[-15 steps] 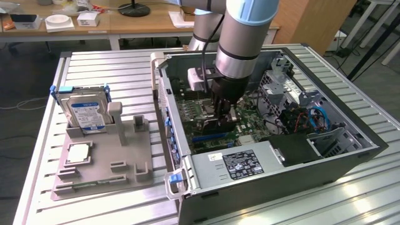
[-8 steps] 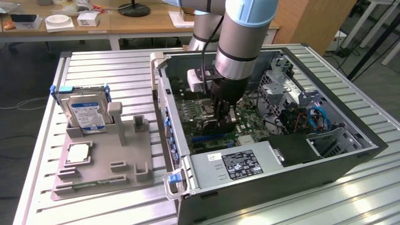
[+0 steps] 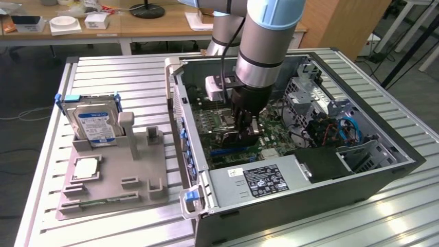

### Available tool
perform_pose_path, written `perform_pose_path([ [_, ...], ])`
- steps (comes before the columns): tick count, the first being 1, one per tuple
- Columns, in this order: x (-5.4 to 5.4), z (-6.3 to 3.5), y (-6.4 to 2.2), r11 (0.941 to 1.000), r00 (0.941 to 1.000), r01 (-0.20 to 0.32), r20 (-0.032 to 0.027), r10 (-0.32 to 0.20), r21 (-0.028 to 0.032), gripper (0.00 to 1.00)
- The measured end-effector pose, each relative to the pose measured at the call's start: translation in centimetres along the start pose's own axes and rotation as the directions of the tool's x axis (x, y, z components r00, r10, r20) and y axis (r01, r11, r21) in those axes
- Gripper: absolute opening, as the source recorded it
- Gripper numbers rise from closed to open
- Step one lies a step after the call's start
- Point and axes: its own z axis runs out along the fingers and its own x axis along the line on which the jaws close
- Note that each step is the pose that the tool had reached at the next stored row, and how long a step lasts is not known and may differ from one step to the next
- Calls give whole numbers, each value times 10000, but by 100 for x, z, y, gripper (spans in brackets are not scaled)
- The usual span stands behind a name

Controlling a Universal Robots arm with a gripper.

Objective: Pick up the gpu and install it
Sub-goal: 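Pick up the gpu and move the gpu toward the slot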

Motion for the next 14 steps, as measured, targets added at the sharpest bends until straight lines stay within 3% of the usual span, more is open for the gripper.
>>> perform_pose_path([
  [14, 2, 17, 2, 10000, 10000, -6, -3, 6, -3, 26],
])
